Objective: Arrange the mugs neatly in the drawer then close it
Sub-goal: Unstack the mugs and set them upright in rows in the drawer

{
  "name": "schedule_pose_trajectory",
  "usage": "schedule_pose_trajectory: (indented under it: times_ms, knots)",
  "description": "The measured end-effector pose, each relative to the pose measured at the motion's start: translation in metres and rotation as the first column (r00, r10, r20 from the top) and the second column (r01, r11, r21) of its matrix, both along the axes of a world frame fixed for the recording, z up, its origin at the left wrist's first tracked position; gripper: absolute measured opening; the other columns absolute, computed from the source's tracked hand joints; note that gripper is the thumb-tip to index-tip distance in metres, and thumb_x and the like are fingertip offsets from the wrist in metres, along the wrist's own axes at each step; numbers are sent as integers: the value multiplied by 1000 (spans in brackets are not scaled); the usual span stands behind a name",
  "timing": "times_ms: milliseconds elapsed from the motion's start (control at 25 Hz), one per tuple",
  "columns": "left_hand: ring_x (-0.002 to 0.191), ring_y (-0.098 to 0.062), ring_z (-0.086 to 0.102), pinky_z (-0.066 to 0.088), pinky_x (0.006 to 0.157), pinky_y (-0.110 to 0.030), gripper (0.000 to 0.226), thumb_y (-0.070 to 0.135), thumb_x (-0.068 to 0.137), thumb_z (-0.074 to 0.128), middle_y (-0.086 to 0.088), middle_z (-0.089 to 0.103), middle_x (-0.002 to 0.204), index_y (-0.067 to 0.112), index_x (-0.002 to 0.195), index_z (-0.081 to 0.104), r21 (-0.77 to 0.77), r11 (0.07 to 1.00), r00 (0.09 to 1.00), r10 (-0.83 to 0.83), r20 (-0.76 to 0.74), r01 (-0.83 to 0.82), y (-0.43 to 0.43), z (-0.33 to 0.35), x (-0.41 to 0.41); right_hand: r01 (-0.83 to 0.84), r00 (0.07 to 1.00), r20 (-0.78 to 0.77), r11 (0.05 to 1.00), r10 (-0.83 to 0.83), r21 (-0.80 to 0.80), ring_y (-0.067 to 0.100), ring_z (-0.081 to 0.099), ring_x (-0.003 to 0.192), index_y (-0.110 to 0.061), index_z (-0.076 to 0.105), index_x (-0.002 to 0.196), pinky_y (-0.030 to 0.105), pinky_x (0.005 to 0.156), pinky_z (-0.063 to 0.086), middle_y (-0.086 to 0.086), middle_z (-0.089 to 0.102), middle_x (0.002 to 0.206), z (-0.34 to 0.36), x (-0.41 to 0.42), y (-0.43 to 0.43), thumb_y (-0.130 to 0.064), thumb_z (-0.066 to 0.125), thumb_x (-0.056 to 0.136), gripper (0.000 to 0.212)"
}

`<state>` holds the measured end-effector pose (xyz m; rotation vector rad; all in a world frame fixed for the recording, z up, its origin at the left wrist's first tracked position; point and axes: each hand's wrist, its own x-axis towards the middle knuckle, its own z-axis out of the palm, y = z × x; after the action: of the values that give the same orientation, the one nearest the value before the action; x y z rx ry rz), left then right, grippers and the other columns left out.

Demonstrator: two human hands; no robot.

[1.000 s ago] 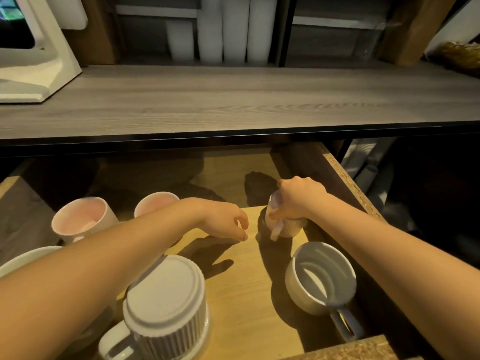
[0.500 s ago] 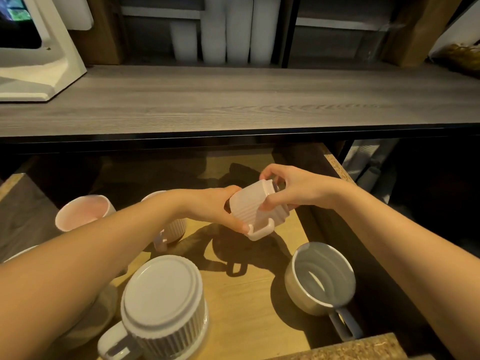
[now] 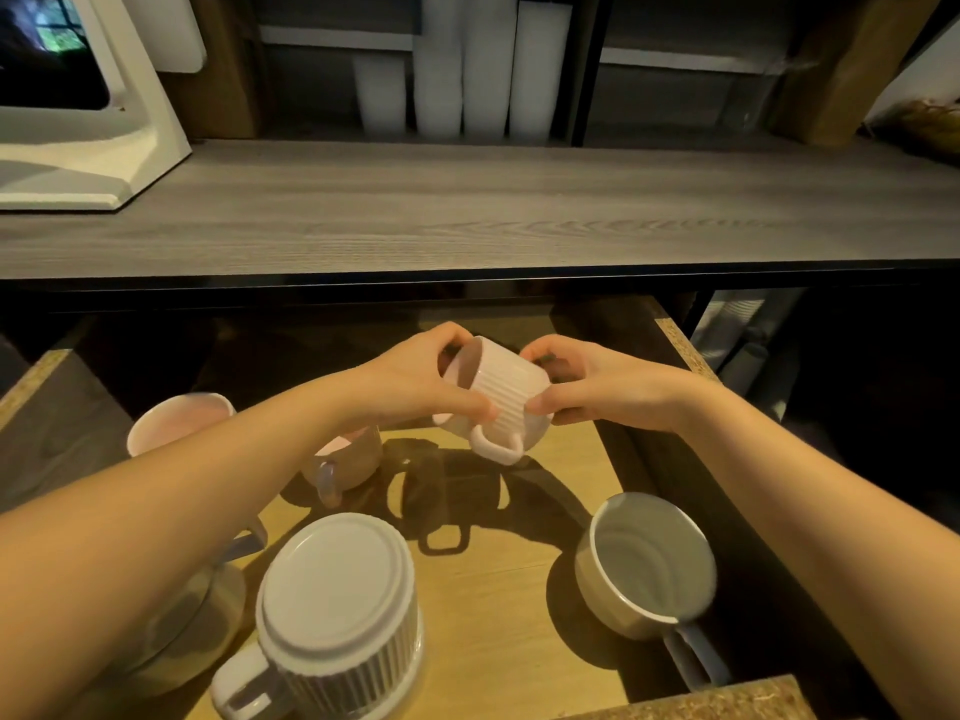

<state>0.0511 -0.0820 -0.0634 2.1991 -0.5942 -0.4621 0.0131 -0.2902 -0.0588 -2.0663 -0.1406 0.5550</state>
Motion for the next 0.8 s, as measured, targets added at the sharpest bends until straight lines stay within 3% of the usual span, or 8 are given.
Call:
schedule_pose_trajectory:
  times_ms: [160, 280, 520, 800]
  knots:
    - [105, -14, 43, 49, 82, -28, 77, 37, 66, 79, 2, 37, 123, 30, 130, 36, 243, 969, 976, -18, 219, -37, 0, 1, -7, 29, 999, -31, 998, -31, -64, 16, 64, 104, -21, 51, 127, 32, 90, 54, 2, 62, 118, -1, 0, 10, -43, 55, 88, 45]
    - [110, -16, 39, 50, 90, -34, 79, 43, 67, 76, -2, 36, 129, 30, 133, 35, 324, 943, 950, -26, 310, -80, -5, 0, -16, 57, 996, -56, 994, -62, -91, 20, 70, 94, -20, 57, 123, 34, 86, 57, 4, 64, 114, -6, -1, 23, -51, 53, 86, 48]
    - [118, -20, 38, 47, 92, -35, 82, 51, 67, 74, -3, 35, 133, 28, 136, 34, 421, 904, 932, -87, 353, -75, -12, -5, -18, 125, 991, -30, 982, -130, -145, 20, 72, 88, -11, 63, 119, 30, 81, 59, 7, 69, 107, -14, 0, 35, -28, 52, 94, 32]
    - [118, -18, 44, 46, 92, -32, 87, 49, 67, 77, 0, 39, 136, 28, 138, 31, 472, 880, 958, -177, 226, 51, 4, -8, 1, 164, 979, -81, 954, -189, -250, 20, 70, 90, -9, 59, 122, 28, 78, 57, 7, 65, 111, -10, 15, 50, -20, 51, 95, 30]
